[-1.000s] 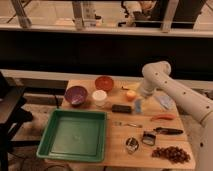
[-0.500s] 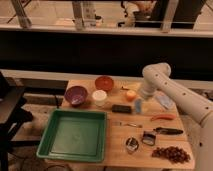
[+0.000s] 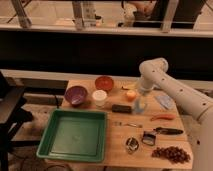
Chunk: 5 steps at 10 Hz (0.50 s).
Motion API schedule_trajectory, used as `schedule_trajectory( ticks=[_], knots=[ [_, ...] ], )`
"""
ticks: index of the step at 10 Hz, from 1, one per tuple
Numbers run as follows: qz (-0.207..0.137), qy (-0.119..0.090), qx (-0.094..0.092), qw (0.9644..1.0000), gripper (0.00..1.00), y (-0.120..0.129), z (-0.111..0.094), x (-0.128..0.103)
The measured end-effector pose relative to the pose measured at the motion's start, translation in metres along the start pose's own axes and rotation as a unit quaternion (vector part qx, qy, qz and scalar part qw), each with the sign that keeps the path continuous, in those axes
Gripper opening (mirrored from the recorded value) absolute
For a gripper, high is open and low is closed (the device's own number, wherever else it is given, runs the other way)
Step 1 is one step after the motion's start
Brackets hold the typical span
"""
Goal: Place banana in metal cup
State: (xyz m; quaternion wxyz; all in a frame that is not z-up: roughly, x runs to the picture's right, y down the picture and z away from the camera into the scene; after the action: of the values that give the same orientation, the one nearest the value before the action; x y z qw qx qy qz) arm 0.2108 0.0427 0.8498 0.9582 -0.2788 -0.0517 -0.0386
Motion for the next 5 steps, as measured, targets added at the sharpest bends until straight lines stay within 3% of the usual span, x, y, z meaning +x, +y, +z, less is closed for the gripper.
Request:
schedule_trajectory(
  ticks=[1, 2, 5],
  knots=[
    [-0.001, 0.000, 0.002, 1.0000, 0.80, -0.001, 0.000, 0.000],
    [-0.031, 0.006, 0.052, 0.9981, 0.80, -0.013, -0.001, 0.006],
    [-0.038, 0.015, 0.077, 0.9962, 0.80, -0.037, -0.014, 0.013]
  ],
)
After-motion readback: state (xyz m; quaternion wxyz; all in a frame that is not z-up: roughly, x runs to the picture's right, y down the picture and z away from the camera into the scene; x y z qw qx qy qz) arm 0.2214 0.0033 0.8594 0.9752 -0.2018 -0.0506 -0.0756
